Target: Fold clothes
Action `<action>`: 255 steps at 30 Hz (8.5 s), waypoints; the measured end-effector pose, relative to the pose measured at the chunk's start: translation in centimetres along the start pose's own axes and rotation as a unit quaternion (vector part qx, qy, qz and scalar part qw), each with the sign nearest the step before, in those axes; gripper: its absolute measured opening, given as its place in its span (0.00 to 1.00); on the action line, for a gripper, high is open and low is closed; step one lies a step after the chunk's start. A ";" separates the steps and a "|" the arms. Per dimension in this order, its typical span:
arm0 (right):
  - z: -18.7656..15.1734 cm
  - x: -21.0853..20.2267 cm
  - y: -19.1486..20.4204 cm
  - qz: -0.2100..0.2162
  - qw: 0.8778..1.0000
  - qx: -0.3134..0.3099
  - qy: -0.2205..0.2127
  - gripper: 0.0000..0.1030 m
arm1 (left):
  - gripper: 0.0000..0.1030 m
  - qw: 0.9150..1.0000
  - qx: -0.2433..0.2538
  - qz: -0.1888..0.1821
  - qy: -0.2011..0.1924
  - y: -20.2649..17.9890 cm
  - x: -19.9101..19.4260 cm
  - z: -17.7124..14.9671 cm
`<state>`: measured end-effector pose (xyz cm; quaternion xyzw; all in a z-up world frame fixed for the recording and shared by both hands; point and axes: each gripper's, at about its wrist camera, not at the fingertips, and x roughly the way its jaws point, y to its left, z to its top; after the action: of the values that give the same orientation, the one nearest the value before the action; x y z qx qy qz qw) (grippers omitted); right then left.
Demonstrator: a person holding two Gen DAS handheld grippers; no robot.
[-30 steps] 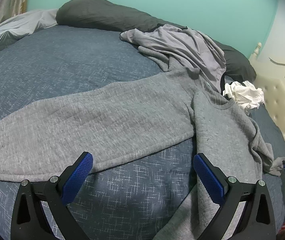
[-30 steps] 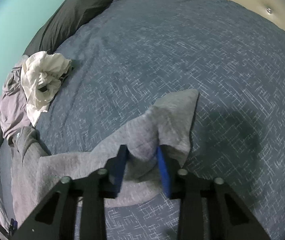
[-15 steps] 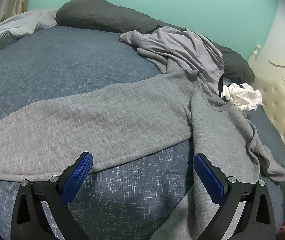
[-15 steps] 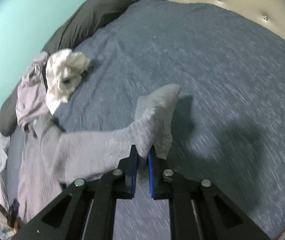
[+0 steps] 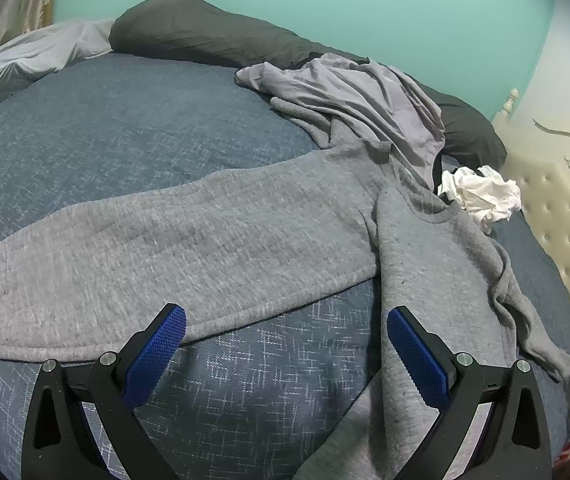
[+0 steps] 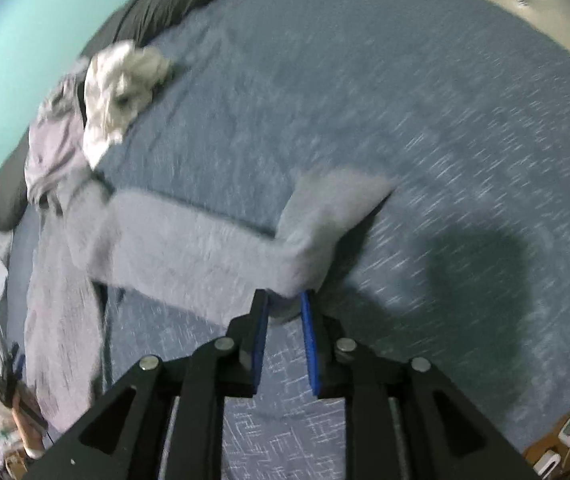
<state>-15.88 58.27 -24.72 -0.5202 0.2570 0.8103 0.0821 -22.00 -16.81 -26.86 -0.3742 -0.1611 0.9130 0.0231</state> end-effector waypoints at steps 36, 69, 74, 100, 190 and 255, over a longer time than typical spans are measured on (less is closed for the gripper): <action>2.8 1.1 -4.8 -0.060 0.994 0.071 -0.050 0.10 | 1.00 1.000 0.006 0.003 0.005 -0.3 0.4 -0.1; 5.4 14.0 18.6 0.015 0.983 -0.181 0.025 0.49 | 1.00 1.000 0.005 0.000 0.006 -0.2 0.6 -0.2; 4.1 14.2 20.1 0.036 0.971 -0.233 0.037 0.33 | 1.00 1.000 0.007 0.000 0.007 -0.3 0.7 -0.2; 6.9 18.9 29.5 0.064 0.972 -0.224 0.010 0.49 | 1.00 1.000 0.004 -0.001 0.012 0.0 1.1 -0.4; 6.9 13.1 21.9 0.007 0.952 -0.296 -0.073 0.31 | 1.00 1.000 0.011 -0.002 0.016 -0.4 1.5 -0.3; 3.7 -2.1 -3.6 0.024 0.960 -0.269 -0.075 0.03 | 1.00 0.996 0.089 -0.012 0.008 -13.6 -5.7 -0.6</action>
<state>-16.42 63.50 -22.81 -0.4540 0.0353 0.8881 -0.0616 -18.55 -4.72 -19.18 -0.3756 -0.0834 0.9205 0.0686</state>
